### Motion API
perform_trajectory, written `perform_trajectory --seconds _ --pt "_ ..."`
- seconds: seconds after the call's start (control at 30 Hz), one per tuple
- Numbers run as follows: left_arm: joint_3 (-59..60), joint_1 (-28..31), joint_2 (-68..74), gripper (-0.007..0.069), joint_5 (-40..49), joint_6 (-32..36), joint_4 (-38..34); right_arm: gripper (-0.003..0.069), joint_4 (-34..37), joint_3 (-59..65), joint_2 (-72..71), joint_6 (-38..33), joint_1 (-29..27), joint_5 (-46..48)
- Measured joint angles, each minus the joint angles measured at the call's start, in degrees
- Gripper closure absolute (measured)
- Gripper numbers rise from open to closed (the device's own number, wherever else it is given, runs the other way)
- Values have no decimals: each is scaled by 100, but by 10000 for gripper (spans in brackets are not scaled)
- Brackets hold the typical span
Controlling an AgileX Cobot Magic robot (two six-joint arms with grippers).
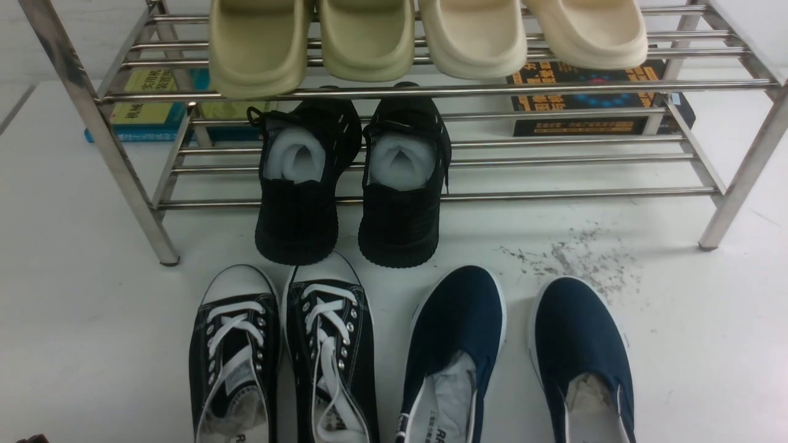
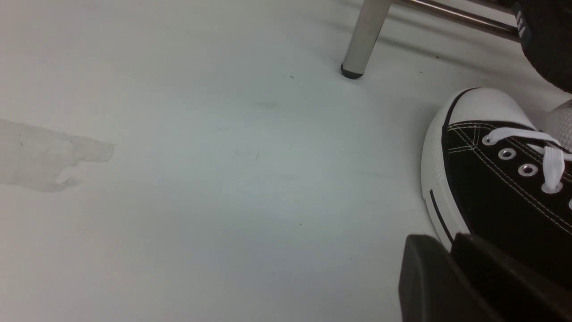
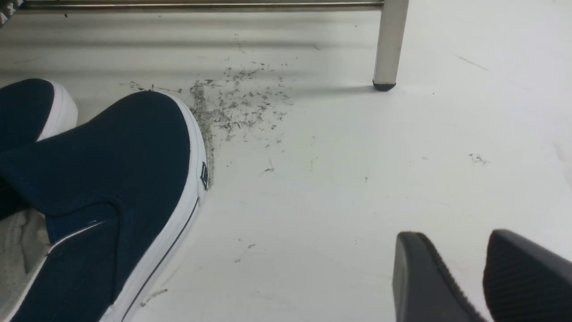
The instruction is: Take the shoes off the shelf with your hand on the white table.
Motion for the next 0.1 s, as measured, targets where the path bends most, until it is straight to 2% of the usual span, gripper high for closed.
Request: perform_trajectory --seconds 0.1 --pt "0 0 0 518 0 0 0 422 0 0 0 0 0 0"
